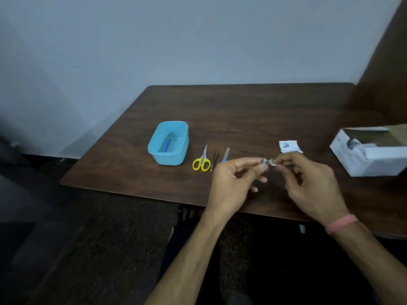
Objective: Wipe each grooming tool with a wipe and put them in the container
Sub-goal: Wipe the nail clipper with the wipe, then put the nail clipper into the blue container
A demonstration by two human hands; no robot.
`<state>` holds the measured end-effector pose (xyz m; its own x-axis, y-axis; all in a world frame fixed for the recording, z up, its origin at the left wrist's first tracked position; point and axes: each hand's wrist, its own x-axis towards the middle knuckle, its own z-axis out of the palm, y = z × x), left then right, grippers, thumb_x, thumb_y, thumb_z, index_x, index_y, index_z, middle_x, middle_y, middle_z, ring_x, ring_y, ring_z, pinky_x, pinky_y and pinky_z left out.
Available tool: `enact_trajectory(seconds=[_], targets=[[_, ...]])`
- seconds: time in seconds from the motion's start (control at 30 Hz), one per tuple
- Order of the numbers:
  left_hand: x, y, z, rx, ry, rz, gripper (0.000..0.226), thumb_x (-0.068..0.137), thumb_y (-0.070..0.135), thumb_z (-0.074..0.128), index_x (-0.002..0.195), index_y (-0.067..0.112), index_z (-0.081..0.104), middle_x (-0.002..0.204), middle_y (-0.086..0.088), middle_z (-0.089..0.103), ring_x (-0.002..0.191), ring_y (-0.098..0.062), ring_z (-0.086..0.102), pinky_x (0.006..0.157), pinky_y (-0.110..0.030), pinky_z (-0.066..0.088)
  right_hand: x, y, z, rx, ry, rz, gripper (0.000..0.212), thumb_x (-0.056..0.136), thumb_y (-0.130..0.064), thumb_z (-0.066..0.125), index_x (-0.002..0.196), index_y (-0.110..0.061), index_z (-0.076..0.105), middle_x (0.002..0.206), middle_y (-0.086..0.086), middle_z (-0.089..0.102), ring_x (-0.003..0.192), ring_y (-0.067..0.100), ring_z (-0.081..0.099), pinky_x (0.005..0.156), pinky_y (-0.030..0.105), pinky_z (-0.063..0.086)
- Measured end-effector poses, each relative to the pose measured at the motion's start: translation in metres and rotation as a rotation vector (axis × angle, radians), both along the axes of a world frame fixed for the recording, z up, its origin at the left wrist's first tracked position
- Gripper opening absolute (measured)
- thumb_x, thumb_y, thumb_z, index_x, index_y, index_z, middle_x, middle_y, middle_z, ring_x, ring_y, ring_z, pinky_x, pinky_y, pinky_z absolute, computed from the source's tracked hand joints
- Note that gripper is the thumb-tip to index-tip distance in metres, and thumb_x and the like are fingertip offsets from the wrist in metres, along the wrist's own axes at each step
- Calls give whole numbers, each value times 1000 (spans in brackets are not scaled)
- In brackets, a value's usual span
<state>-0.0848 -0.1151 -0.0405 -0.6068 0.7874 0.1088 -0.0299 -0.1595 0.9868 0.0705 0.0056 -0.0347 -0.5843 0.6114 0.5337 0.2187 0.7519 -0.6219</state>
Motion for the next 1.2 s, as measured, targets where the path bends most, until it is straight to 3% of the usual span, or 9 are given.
enact_trajectory(seconds=[0.17, 0.3, 0.47, 0.7, 0.8, 0.87, 0.97, 1.1, 1.2], targets=[[-1, -1, 3, 15, -51, 24, 16, 108, 14, 75, 119, 21, 83, 102, -1, 87, 83, -14, 84, 57, -22, 62, -13, -28, 3, -261, 157, 11, 26, 101, -2, 72, 107, -27, 74, 89, -13, 79, 61, 14, 70, 64, 18, 55], [-3, -5, 8, 59, -129, 85, 19, 108, 15, 75, 124, 9, 83, 104, -9, 87, 86, -17, 83, 63, -24, 65, -31, -44, 9, -303, 219, -7, 20, 101, -9, 75, 106, -29, 75, 90, -11, 78, 65, 16, 74, 59, 34, 60], [-4, -9, 11, 58, -233, 79, 23, 109, 15, 74, 129, 7, 83, 113, -14, 86, 97, -16, 80, 70, -25, 68, -42, -44, 7, -116, 117, -18, 24, 95, -6, 80, 102, -29, 76, 100, -17, 69, 75, 15, 67, 64, 36, 57], [-14, -23, 27, -17, -245, 138, 16, 112, 24, 70, 118, 17, 84, 106, -5, 87, 98, -21, 86, 67, -29, 69, -42, -43, 3, -289, 169, 69, 28, 99, -8, 78, 102, -35, 76, 102, -10, 71, 73, 20, 73, 58, 57, 61], [-44, -43, 40, -37, -38, 274, 14, 111, 29, 72, 115, 24, 85, 107, 5, 87, 98, -10, 82, 74, -28, 68, -44, -38, -1, -393, 151, 78, 25, 97, -12, 82, 99, -37, 79, 88, -5, 73, 70, 19, 74, 60, 57, 61], [-81, -64, 54, -118, 282, 491, 11, 107, 34, 77, 109, 31, 88, 106, 18, 85, 103, 1, 78, 88, -21, 62, -50, -37, -1, -461, 113, 98, 22, 96, -13, 83, 95, -34, 80, 83, -7, 76, 68, 14, 73, 61, 43, 60], [-144, -89, 77, -331, 607, 765, 17, 104, 45, 77, 109, 34, 89, 105, 18, 85, 102, -3, 77, 91, -31, 59, -62, -31, -1, -567, 63, 82, 16, 96, -18, 85, 91, -32, 82, 80, -9, 78, 63, 6, 72, 64, 29, 53], [-192, -91, 89, -698, 779, 706, 19, 102, 45, 80, 108, 29, 90, 106, 13, 86, 105, -11, 80, 88, -29, 56, -73, -32, -3, -522, -46, -72, 7, 90, -41, 87, 92, -44, 81, 77, -19, 77, 67, 5, 74, 82, 40, 62], [-197, -79, 94, -872, 927, 609, 18, 98, 44, 85, 97, 27, 90, 98, 8, 86, 96, -20, 80, 87, -39, 66, -65, -45, -3, -390, -43, -62, 11, 89, -35, 89, 85, -41, 80, 73, -27, 71, 64, 3, 66, 69, 32, 52]])
